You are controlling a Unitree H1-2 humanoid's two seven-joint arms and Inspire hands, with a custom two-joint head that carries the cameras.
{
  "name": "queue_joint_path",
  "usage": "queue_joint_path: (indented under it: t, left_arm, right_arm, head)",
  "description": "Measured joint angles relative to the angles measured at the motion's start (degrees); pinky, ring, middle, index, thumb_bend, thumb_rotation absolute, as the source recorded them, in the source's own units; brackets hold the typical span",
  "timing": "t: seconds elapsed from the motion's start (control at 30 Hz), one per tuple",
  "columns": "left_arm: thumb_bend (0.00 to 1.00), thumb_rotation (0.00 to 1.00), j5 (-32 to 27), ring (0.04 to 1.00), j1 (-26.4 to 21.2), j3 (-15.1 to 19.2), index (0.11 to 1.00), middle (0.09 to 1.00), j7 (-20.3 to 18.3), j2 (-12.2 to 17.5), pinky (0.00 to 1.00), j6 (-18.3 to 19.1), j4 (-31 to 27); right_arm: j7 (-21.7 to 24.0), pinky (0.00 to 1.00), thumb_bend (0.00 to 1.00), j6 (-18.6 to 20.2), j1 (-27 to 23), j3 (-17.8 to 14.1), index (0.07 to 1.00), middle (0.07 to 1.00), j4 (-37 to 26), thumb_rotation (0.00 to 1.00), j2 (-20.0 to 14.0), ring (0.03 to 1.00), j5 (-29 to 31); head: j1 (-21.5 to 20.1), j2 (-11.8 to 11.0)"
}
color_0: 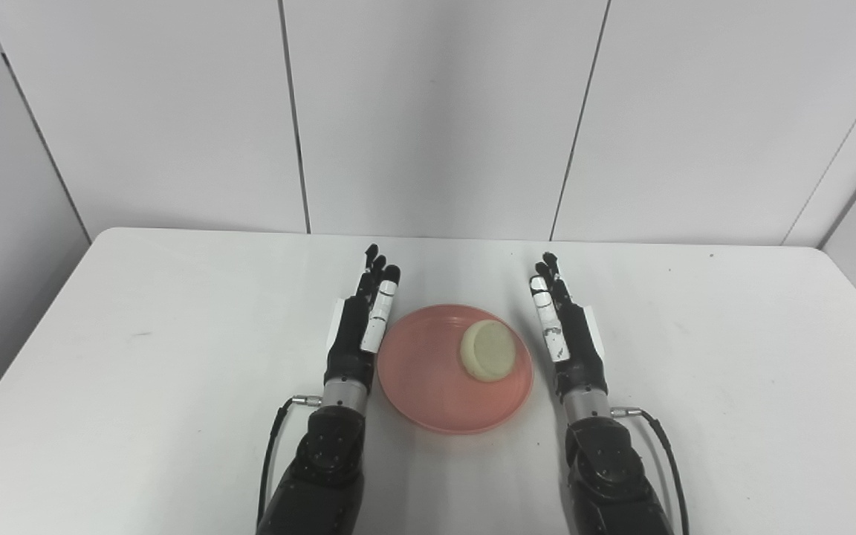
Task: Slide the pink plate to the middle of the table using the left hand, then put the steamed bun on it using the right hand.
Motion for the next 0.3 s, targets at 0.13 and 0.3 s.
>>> queue_joint_path:
  t: [0.13, 0.3]
  left_arm:
    - [0.65, 0.97, 0.0, 1.000, 0.0, 0.0, 1.000, 1.000, 0.0, 0.0, 1.00, -0.1, 0.1]
    - [0.64, 0.96, 0.0, 1.000, 0.1, 0.3, 1.000, 1.000, 0.3, -0.2, 1.00, -0.9, 0.2]
  right_arm:
    - [-0.1, 1.00, 0.83, 0.4, -0.1, 0.8, 0.954, 0.960, 0.2, 1.00, -0.3, 0.979, -1.0]
    - [-0.3, 1.00, 0.80, 1.1, -0.1, 2.0, 0.938, 0.961, 0.1, 1.00, -0.8, 0.984, -3.1]
  head:
    - [0.0, 0.0]
    - [0.0, 0.2]
